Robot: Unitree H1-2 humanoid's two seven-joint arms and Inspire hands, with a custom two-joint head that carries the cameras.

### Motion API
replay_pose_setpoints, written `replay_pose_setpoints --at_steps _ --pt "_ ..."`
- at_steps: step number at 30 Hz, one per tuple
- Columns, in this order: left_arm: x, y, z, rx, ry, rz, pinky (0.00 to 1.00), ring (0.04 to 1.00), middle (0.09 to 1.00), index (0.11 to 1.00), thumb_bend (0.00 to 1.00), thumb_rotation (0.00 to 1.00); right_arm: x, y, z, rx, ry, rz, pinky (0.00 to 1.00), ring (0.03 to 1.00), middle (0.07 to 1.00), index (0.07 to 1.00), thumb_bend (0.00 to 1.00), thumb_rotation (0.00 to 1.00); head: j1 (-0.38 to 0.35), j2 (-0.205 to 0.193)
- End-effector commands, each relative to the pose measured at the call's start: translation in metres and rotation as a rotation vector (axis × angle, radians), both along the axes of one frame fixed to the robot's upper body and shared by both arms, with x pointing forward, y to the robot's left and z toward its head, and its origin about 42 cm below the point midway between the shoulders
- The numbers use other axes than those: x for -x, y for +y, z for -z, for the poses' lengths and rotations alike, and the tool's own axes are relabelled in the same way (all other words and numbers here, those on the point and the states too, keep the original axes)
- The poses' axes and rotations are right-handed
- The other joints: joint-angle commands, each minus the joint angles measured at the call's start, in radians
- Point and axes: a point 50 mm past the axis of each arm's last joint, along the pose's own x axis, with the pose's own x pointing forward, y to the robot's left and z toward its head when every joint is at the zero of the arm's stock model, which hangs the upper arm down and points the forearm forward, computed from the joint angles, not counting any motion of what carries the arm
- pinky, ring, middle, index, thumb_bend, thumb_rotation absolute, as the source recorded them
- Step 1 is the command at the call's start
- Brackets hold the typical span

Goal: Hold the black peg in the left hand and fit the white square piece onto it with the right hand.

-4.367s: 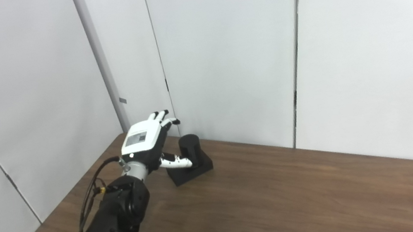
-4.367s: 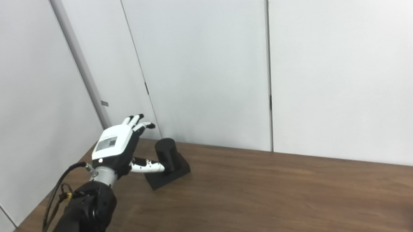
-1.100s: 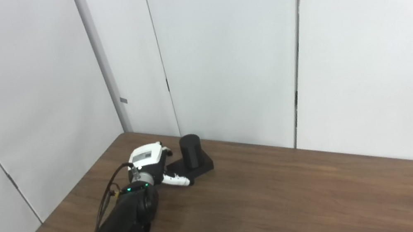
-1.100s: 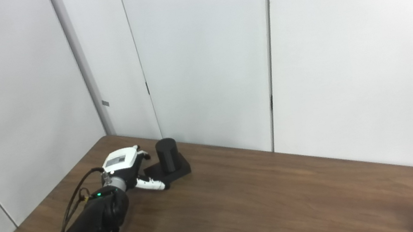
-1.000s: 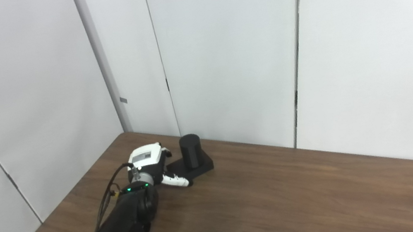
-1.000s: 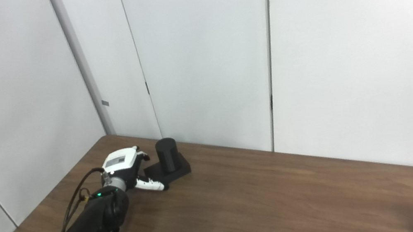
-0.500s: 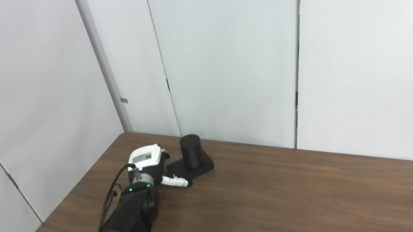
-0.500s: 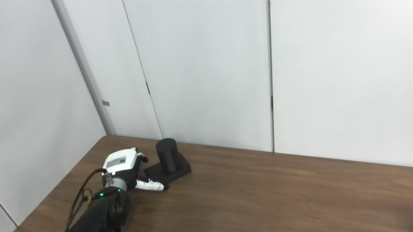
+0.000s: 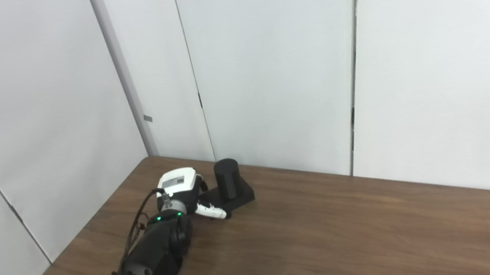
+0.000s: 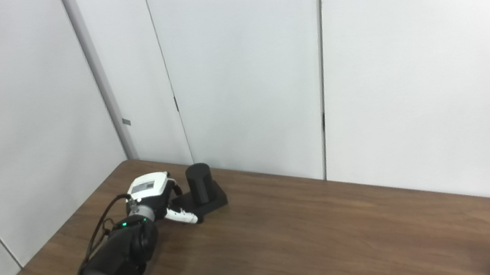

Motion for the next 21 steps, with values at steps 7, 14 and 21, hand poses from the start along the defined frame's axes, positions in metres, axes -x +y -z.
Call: replay_pose_setpoints --at_steps 7,14,21 --pt "-0.011 -0.003 -0.021 0.023 -0.011 0.058 0.93 1.0 0.937 0.572 0.81 0.33 -0.003 -0.002 -0.02 -0.004 -0.079 0.003 0.46 0.643 0.749 0.669 0.52 0.0 0.0 0.008" --pt "-0.009 -0.006 -0.014 0.025 0.025 0.088 0.92 1.0 0.875 0.516 0.81 0.27 -0.002 -0.003 -0.022 -0.002 -0.082 0.006 0.46 0.64 0.75 0.668 0.52 0.0 -0.004 0.017" --pt "-0.005 -0.01 -0.008 0.04 0.063 0.146 0.92 0.996 0.864 0.487 0.6 0.12 -0.002 -0.003 -0.024 -0.002 -0.081 0.012 0.45 0.639 0.751 0.67 0.52 0.0 -0.008 0.025"
